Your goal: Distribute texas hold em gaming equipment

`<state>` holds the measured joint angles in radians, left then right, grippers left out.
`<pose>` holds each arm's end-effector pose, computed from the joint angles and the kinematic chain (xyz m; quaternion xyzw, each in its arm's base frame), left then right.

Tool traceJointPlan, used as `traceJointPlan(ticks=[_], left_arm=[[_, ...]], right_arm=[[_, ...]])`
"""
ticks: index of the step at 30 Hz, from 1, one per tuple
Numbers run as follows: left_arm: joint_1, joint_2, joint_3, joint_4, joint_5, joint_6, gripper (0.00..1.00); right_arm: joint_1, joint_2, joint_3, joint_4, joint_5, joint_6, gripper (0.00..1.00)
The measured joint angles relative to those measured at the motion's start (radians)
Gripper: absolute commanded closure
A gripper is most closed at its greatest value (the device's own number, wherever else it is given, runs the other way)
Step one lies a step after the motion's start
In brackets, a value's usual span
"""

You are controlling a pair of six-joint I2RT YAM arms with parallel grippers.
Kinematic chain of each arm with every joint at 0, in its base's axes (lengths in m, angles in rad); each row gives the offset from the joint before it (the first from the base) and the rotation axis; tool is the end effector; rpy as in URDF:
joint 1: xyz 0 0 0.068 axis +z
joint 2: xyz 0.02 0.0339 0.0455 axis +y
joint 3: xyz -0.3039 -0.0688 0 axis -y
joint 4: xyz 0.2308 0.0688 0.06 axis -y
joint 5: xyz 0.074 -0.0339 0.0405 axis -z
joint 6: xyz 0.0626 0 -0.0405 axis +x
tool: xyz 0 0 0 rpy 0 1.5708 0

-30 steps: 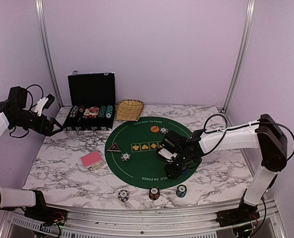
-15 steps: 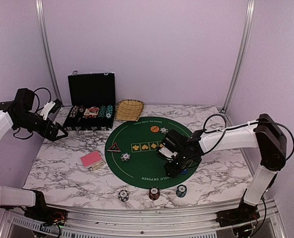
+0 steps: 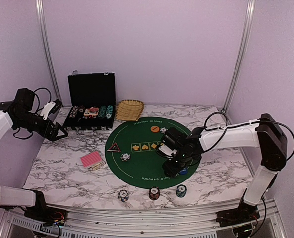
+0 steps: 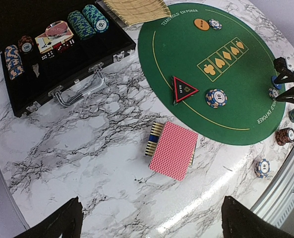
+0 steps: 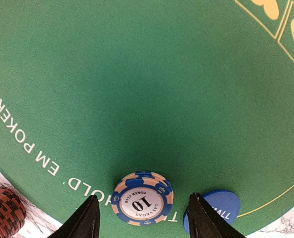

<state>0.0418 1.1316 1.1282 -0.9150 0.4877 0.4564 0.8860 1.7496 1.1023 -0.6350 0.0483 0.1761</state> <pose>0.2013 -0.0209 0.3450 0.2649 0.8836 -0.1450 0.3577 0.2131 0.2562 0.1904 -0.3406 0.9289 0.0522 0.1360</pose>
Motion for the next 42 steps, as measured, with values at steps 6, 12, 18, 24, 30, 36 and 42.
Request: traceJointPlan(ticks=[6,12,18,24,30,36,42], left_arm=[[0.000,0.003,0.008,-0.004,-0.001,-0.004,0.01],[0.000,0.009,0.018,-0.004,-0.008,-0.006,0.01],[0.000,0.009,0.019,-0.004,-0.018,-0.008,0.01],[0.000,0.009,0.022,-0.004,-0.019,-0.012,0.01],[0.000,0.009,0.027,-0.003,-0.019,-0.019,0.01],[0.000,0.009,0.029,-0.004,-0.020,-0.022,0.01],[0.000,0.009,0.029,-0.004,-0.026,-0.022,0.01]], right_arm=[[0.035,-0.031,0.077,-0.049,0.014,-0.001,0.29],[0.167,-0.035,0.171,-0.086,-0.011,-0.016,0.16],[0.269,-0.035,0.178,-0.138,-0.066,-0.043,0.13],[0.299,-0.025,0.178,-0.175,-0.092,-0.061,0.12],[0.300,0.010,0.178,-0.179,-0.091,-0.072,0.14],[0.301,0.043,0.178,-0.177,-0.093,-0.079,0.24],[0.301,0.064,0.178,-0.174,-0.097,-0.084,0.41]])
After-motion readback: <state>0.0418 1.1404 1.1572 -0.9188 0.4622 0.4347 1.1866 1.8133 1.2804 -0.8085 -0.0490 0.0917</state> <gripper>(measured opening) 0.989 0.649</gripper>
